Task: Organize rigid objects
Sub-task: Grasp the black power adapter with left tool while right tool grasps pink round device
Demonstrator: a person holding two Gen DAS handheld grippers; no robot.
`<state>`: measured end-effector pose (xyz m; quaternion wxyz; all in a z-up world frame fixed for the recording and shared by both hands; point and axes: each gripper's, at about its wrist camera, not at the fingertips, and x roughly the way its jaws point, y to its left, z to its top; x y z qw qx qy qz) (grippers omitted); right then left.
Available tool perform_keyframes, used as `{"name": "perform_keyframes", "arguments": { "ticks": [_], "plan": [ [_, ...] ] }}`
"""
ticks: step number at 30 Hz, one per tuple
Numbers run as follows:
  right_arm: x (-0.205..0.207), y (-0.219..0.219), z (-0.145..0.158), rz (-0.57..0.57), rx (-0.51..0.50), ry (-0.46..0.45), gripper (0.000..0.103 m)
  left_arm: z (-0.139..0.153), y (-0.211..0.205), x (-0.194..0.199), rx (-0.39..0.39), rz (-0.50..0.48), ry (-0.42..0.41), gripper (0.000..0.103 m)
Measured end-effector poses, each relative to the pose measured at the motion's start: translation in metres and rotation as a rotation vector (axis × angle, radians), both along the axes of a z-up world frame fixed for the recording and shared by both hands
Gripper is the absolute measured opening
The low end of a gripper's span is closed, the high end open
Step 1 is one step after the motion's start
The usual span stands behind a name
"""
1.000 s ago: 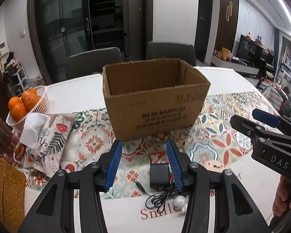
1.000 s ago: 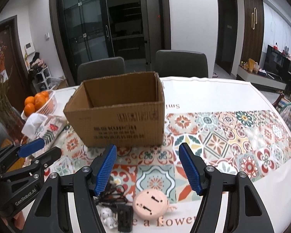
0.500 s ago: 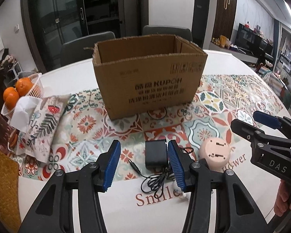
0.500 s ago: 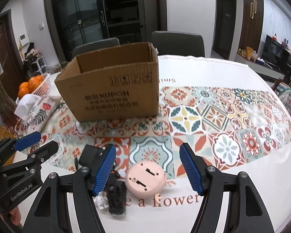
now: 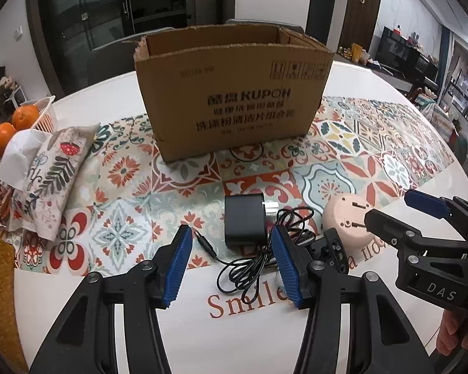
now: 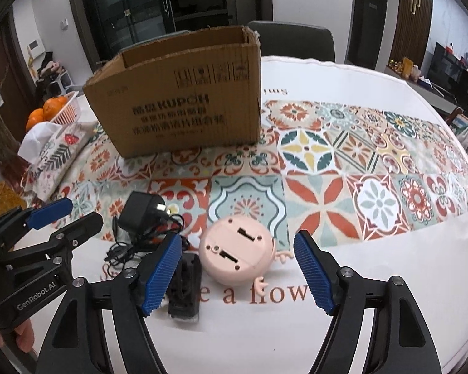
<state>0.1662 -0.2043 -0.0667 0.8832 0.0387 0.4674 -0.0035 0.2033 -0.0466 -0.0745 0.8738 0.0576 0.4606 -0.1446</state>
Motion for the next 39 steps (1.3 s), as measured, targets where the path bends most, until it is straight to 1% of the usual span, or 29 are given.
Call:
{"name": "perform_keyframes", "arguments": {
  "ticks": [11, 17, 28, 33, 37, 39],
  "plan": [
    [0.001, -0.003, -0.023, 0.001, 0.048, 0.072, 0.078, -0.017, -0.007, 0.01, 0.0, -0.025, 0.04, 0.054],
    [0.005, -0.001, -0.033, 0.01, 0.049, 0.1, 0.078, -0.023, -0.006, 0.015, -0.007, -0.028, 0.05, 0.055],
    [0.013, -0.001, -0.047, 0.016, 0.04, 0.13, 0.082, -0.036, -0.009, 0.028, -0.008, -0.044, 0.071, 0.055],
    [0.015, -0.003, -0.05, 0.013, 0.046, 0.124, 0.086, -0.04, -0.014, 0.035, 0.002, -0.046, 0.079, 0.054],
    [0.019, -0.005, -0.052, 0.01, 0.047, 0.117, 0.087, -0.046, -0.017, 0.041, 0.005, -0.043, 0.095, 0.054],
    [0.022, -0.006, -0.055, 0.009, 0.045, 0.128, 0.087, -0.049, -0.018, 0.044, 0.004, -0.041, 0.104, 0.054]
  ]
}}
